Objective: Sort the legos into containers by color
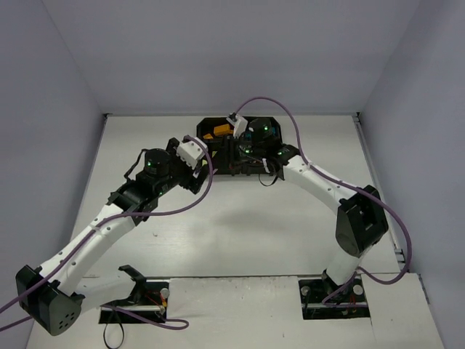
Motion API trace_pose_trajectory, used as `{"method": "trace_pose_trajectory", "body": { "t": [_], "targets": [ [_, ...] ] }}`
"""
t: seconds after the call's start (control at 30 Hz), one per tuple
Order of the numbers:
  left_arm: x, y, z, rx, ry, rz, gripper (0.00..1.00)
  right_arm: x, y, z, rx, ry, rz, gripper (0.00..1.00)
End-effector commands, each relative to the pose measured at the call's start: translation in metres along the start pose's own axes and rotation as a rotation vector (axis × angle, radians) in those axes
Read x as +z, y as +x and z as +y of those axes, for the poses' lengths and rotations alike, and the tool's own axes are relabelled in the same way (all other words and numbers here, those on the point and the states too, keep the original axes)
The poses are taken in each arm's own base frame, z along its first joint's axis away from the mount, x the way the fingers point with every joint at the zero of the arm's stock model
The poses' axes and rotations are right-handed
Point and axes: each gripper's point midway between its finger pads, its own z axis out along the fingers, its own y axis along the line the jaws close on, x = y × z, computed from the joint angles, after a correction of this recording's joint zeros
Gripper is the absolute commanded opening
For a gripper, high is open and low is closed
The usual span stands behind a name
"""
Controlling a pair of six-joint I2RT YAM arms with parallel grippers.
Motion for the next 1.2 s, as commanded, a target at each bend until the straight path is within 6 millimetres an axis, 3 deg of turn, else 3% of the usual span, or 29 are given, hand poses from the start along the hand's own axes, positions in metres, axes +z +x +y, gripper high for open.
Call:
{"method": "trace_pose_trajectory", "body": {
  "t": [0.0, 0.2, 0.4, 0.47, 0.67, 1.03, 1.13, 1.17],
  "targets": [
    [-0.006, -0.034, 0.025, -0.104, -0.132, -0.080, 0.79, -0.036, -0.046, -0.019, -0.068, 0.081, -0.162, 0.00],
    [-0.010, -0.007, 0.027, -0.313, -0.214, 0.002, 0.80, -0.094, -0.083, -0.106, -0.119, 0.462, -0.325, 0.00],
    [-0.023, 0.029, 0.030, -0.463, -0.315, 0.095, 0.80, -0.133, -0.108, -0.162, -0.156, 0.746, -0.416, 0.00],
    [-0.026, 0.040, 0.029, -0.496, -0.325, 0.120, 0.80, -0.136, -0.112, -0.171, -0.161, 0.779, -0.420, 0.00],
    [-0.035, 0.078, 0.050, -0.714, -0.364, 0.181, 0.81, -0.131, -0.114, -0.195, -0.148, 0.843, -0.410, 0.00],
    [-0.050, 0.088, 0.055, -0.767, -0.382, 0.217, 0.81, -0.110, -0.097, -0.229, -0.115, 0.866, -0.349, 0.02],
    [-0.051, 0.092, 0.053, -0.769, -0.383, 0.223, 0.81, -0.103, -0.093, -0.232, -0.110, 0.851, -0.332, 0.18],
    [-0.052, 0.092, 0.053, -0.771, -0.384, 0.220, 0.81, -0.101, -0.092, -0.232, -0.110, 0.848, -0.327, 0.31]
  ]
}}
